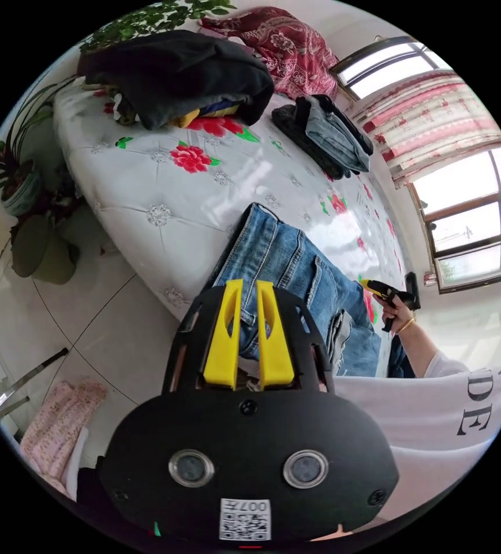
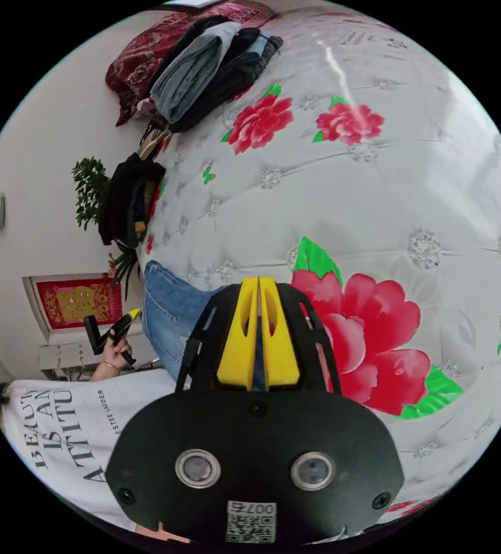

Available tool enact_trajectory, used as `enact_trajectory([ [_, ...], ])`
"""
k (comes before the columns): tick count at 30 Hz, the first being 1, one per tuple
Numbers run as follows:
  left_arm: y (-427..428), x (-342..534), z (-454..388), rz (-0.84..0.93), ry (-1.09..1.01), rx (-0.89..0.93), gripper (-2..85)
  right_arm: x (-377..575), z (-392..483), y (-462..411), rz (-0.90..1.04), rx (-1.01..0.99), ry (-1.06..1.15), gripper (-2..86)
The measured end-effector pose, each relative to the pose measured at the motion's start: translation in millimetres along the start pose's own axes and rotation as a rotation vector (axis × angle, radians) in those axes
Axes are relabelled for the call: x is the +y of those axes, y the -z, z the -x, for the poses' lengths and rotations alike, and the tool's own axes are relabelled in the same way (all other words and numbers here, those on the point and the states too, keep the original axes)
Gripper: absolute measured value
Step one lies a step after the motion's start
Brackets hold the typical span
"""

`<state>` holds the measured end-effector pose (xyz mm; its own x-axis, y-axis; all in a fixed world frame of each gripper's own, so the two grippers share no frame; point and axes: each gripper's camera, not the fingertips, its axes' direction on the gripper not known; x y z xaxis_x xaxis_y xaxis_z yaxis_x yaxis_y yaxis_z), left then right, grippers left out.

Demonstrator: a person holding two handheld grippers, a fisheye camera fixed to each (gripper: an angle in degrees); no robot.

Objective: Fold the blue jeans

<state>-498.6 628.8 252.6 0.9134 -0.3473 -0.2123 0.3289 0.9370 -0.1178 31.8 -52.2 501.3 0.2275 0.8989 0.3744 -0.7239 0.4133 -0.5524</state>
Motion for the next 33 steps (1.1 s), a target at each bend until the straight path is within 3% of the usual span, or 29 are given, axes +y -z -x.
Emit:
enact_trajectory([
  [3,23.5,9.3,26.9,-0.067,0.083,0.025,7.8,12.2,-9.7,32.0,-0.192,0.061,-0.124,-0.1],
  [5,29.7,18.3,45.3,-0.096,0.136,0.051,9.9,38.4,14.5,52.7,-0.280,0.022,-0.030,0.0],
  [11,7.2,40.6,103.0,-0.041,0.301,0.211,14.7,145.3,90.9,43.1,-0.186,0.254,0.181,0.5],
  [15,-13.3,34.0,124.7,-0.020,0.295,0.346,14.7,214.7,92.2,39.8,-0.200,0.354,0.085,0.7],
  [20,-35.7,19.0,132.9,0.006,0.306,0.354,10.1,262.1,72.2,6.4,-0.145,0.307,-0.027,0.6],
  [22,-44.1,19.2,144.0,0.005,0.356,0.438,8.4,267.5,56.4,-16.3,-0.114,0.351,-0.078,0.3],
  [25,-55.1,27.0,152.4,-0.033,0.466,0.563,6.3,274.2,43.9,-2.6,-0.207,0.258,-0.201,0.0],
  [29,-33.3,24.0,109.5,-0.126,0.318,0.544,5.6,286.3,66.0,34.3,-0.328,0.217,-0.181,-0.2],
  [33,0.9,8.2,-5.0,-0.130,-0.119,0.531,5.5,302.6,85.5,69.0,-0.418,0.216,-0.144,-0.2],
])
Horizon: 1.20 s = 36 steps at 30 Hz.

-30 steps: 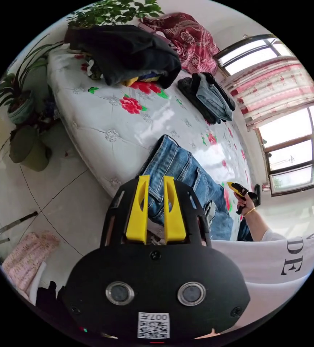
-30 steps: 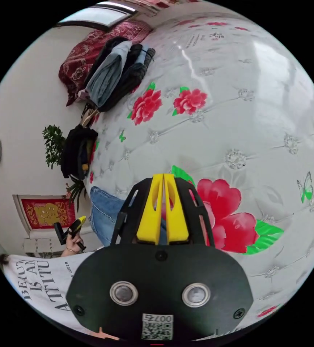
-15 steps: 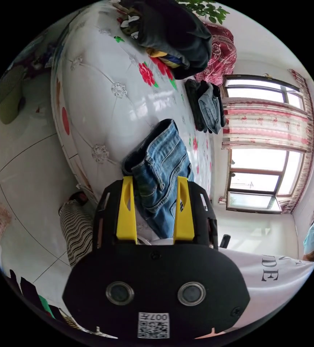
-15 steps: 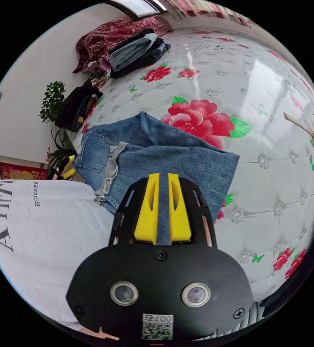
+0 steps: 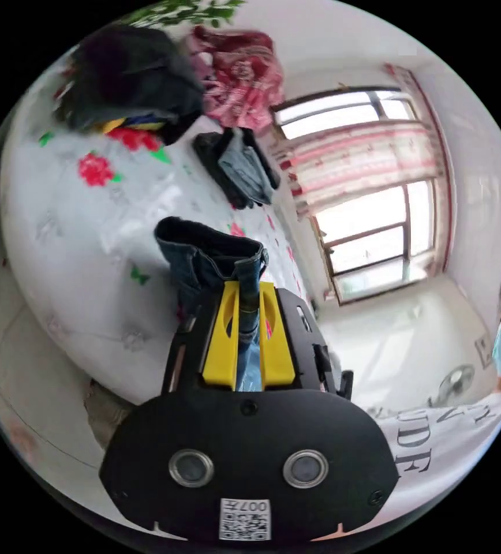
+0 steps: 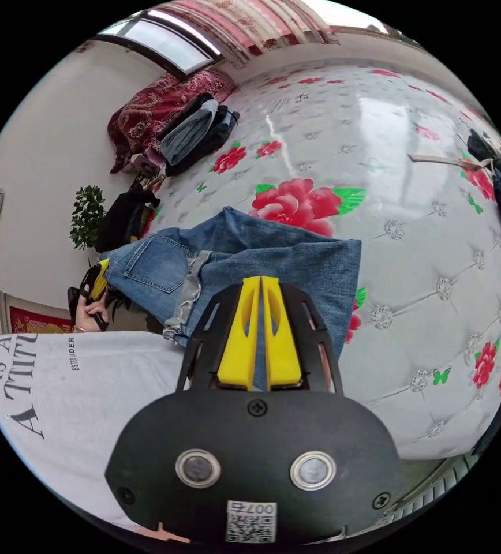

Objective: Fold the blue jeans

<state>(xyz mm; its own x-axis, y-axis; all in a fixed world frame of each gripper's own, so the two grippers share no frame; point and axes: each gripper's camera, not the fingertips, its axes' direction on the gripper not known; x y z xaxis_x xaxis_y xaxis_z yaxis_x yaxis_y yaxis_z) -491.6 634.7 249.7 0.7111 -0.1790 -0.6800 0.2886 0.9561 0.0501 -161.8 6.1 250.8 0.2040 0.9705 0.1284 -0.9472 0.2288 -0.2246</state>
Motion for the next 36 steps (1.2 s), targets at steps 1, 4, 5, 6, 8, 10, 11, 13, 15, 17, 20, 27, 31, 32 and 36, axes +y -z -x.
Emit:
enact_trajectory([
  [1,-8.0,-1.9,-20.6,0.030,-0.075,-0.001,5.5,1.6,-0.2,13.2,-0.029,-0.010,-0.002,-0.2],
  [4,-77.4,23.0,-154.2,0.264,-0.586,0.015,5.5,10.0,-6.1,46.7,-0.118,-0.040,-0.024,0.0],
  [5,-92.1,33.1,-174.0,0.315,-0.664,0.029,5.6,15.0,-10.9,58.6,-0.150,-0.050,-0.041,0.1],
  [6,-124.1,58.4,-208.8,0.425,-0.811,0.061,5.9,17.8,-14.0,64.1,-0.165,-0.056,-0.052,0.2],
  [8,-178.1,105.1,-243.0,0.619,-0.969,0.137,7.3,31.0,-30.3,80.8,-0.214,-0.079,-0.100,0.7],
  [10,-230.0,153.7,-255.9,0.829,-1.012,0.216,8.3,41.0,-46.9,86.3,-0.224,-0.079,-0.156,1.5],
  [11,-253.3,181.6,-255.8,0.897,-1.023,0.219,8.4,46.4,-59.0,87.8,-0.219,-0.095,-0.197,2.2],
  [13,-268.3,206.2,-251.2,0.918,-1.026,0.153,8.4,54.8,-74.0,91.5,-0.232,-0.125,-0.243,3.2],
  [15,-257.9,210.2,-237.6,0.856,-1.020,0.091,8.0,60.6,-82.7,95.5,-0.243,-0.148,-0.264,4.1],
  [17,-246.9,204.4,-218.1,0.811,-1.003,-0.005,7.8,61.7,-84.4,94.6,-0.224,-0.147,-0.244,5.4],
  [20,-238.5,190.9,-175.5,0.798,-0.907,-0.159,7.5,50.3,-73.3,84.4,-0.151,-0.166,-0.156,7.4],
  [27,-311.5,232.4,-110.6,0.935,-0.763,-0.294,9.3,17.7,-47.1,-3.2,0.125,-0.104,-0.017,9.8],
  [31,-323.6,227.3,-97.4,0.926,-0.662,-0.328,8.8,7.8,-58.1,-5.1,0.155,-0.123,-0.025,9.6],
  [32,-313.5,214.6,-93.4,0.896,-0.609,-0.279,8.5,6.5,-63.8,10.5,0.121,-0.125,-0.025,9.5],
  [36,-270.8,165.7,-71.7,0.720,-0.534,-0.268,9.6,9.0,-99.5,56.8,-0.007,-0.050,-0.078,9.3],
])
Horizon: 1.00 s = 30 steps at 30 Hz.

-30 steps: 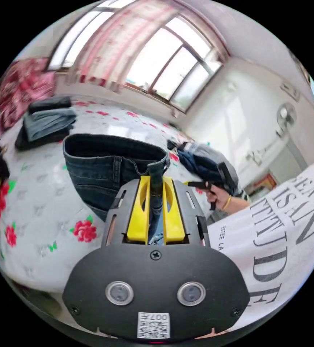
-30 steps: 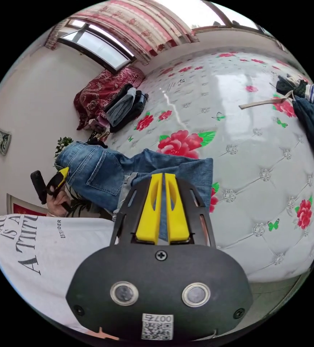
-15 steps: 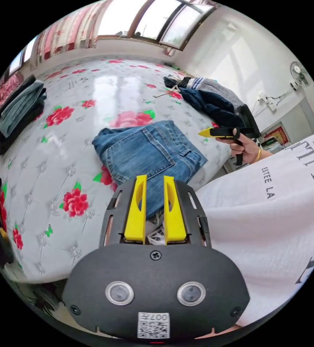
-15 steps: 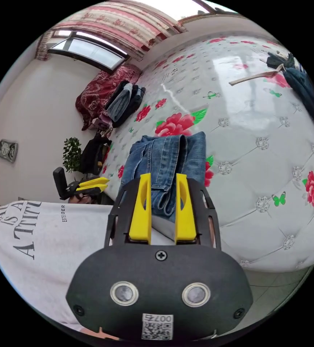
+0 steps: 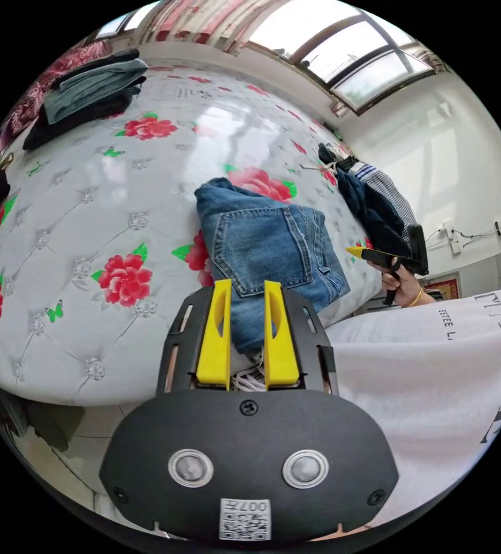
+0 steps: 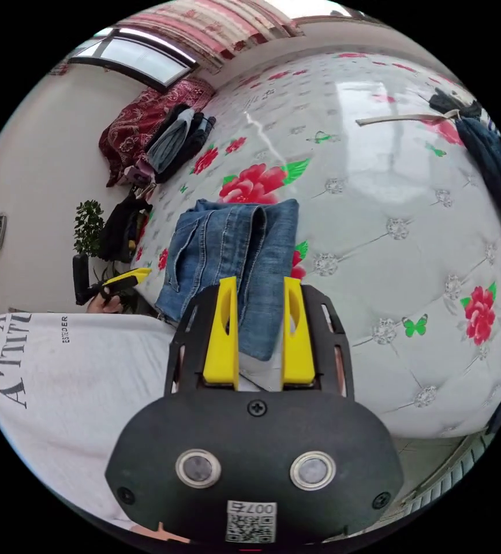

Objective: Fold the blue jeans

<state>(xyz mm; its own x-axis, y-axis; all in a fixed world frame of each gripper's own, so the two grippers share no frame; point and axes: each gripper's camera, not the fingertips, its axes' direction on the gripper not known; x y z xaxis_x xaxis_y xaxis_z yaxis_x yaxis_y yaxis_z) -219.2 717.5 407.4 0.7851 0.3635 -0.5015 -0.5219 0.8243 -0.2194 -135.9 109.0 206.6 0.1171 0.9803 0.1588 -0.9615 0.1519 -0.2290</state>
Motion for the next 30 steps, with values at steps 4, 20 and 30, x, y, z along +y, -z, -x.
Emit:
enact_trajectory([
  [4,-30.0,-8.8,43.0,0.101,0.064,0.081,13.6,-7.7,-57.3,-3.8,0.024,-0.078,-0.159,8.9],
  [20,4.9,-144.3,115.3,0.000,0.013,0.338,4.9,-179.0,50.7,-8.2,0.012,-0.219,0.035,1.5],
  [30,277.6,-353.6,265.5,-0.432,-0.023,0.112,6.1,-506.9,282.1,-3.0,-0.233,-0.333,0.396,1.1],
])
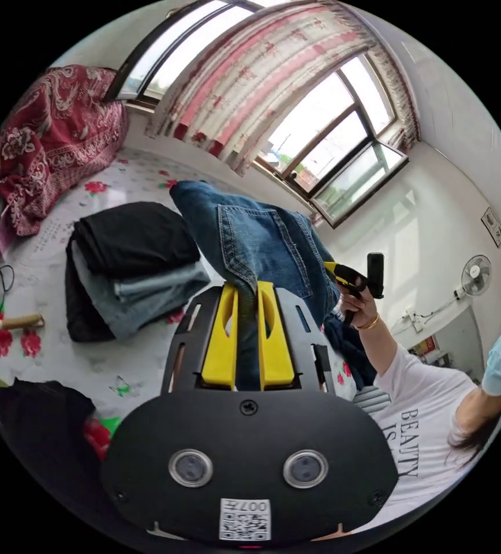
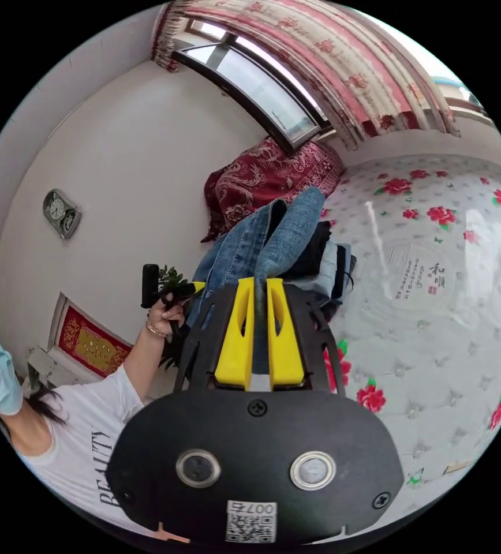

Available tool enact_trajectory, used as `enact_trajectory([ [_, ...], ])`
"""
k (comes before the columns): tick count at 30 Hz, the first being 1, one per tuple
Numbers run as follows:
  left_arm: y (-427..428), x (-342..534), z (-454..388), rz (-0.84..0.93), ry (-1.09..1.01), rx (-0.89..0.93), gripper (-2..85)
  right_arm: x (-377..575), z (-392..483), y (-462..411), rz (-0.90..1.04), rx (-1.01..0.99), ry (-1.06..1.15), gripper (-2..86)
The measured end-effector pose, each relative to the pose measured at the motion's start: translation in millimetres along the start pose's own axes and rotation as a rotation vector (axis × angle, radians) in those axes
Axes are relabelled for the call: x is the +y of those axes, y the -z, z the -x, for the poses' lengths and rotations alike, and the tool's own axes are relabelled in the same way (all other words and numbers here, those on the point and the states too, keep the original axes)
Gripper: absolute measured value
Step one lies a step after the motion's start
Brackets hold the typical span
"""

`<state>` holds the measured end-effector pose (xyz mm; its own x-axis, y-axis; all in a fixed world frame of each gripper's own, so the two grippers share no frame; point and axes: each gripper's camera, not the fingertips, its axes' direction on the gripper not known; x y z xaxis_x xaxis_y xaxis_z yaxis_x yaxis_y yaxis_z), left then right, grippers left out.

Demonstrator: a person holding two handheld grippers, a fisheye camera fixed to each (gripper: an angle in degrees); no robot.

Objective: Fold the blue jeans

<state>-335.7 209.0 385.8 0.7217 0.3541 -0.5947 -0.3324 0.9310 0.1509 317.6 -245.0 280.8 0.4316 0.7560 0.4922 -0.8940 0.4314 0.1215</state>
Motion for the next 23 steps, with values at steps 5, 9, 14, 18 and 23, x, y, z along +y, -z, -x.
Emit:
enact_trajectory([
  [5,5.8,-12.0,90.4,-0.026,0.185,-0.409,9.0,-98.1,-34.2,-134.4,0.043,0.172,-0.121,0.9],
  [9,-61.8,109.8,93.6,0.142,0.086,-0.536,8.7,-26.5,-62.4,-199.1,0.238,0.259,-0.077,0.7],
  [14,-162.2,294.3,-0.3,0.424,-0.168,-0.604,5.0,200.2,-90.9,-198.3,0.649,0.514,-0.036,0.2],
  [18,-226.9,381.3,-81.6,0.612,-0.188,-0.523,2.3,324.2,-84.8,-131.8,0.837,0.652,-0.135,0.0],
  [23,-302.1,403.2,-152.7,0.749,-0.277,-0.479,0.4,398.6,-58.0,-69.8,0.857,0.749,-0.212,0.2],
])
